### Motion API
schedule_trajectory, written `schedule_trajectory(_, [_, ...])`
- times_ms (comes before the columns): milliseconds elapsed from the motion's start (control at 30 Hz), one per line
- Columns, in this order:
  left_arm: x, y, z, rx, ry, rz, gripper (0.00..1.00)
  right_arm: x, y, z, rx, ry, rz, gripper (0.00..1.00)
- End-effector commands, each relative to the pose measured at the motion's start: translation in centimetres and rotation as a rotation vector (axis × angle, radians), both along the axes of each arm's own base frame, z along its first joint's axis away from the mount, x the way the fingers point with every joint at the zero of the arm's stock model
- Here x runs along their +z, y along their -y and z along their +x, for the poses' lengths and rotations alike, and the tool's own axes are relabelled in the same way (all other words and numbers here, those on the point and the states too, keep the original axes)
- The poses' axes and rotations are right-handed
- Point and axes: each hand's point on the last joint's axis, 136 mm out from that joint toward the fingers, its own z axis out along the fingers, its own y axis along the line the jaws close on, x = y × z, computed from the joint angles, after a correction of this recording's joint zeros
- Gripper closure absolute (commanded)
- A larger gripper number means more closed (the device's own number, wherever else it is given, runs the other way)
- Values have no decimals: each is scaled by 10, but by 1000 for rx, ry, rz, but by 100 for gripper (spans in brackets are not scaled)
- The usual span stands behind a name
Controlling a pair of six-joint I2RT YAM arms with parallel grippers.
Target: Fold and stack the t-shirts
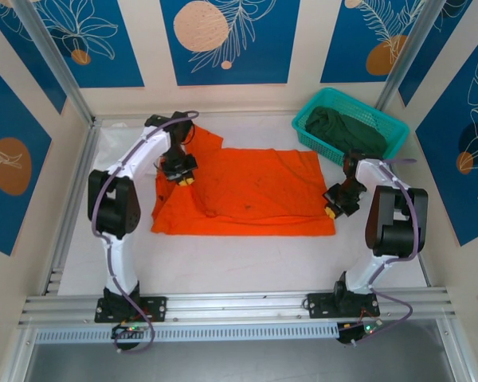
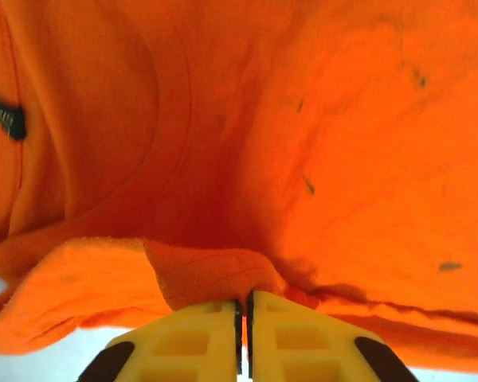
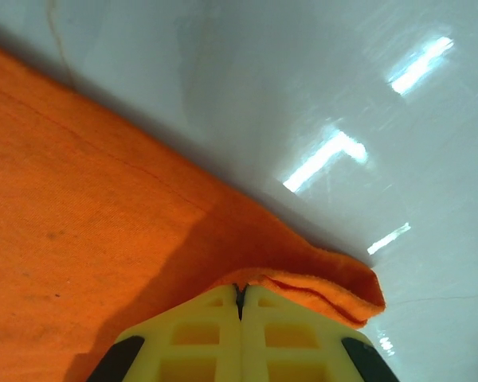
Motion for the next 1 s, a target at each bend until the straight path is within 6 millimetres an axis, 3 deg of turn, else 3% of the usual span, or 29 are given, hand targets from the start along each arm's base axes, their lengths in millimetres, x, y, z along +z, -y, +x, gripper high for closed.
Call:
schedule_trajectory(0, [0,-8,16,-31,9,54,72,1,3,-2,-35,-16,11,100])
schedule_trajectory(33, [3,-11,21,-30,21,69,67,1,4,-3,-46,-17,15,96])
schedule_trajectory(100, [14,-18,29,-25,60,92,46,4,6,-2,-82,-4,36,79])
schedule_trajectory(167, [28,-28,28,-28,89,120,39,12,9,-3,-98,16,36,67])
schedule_trajectory(267, [36,-52,6,-15,92,180,32,29,8,-1,-116,99,59,61])
schedule_trajectory(333, [29,-69,-18,59,87,154,33,38,-6,2,-92,179,112,58])
schedule_trajectory(433, [5,-87,-67,218,29,21,35,49,-41,2,-1,289,245,55])
schedule_trajectory(567, [-18,-103,-121,395,-15,-86,37,48,-80,-19,139,330,333,50])
schedule_trajectory(700, [-36,-109,-141,577,-10,-196,44,37,-99,-36,193,334,367,47])
schedule_trajectory(867, [-61,-97,-144,723,-36,-320,51,11,-102,-46,195,226,380,51])
schedule_trajectory(967, [-66,-104,-142,756,-13,-304,52,0,-103,-46,200,176,387,56])
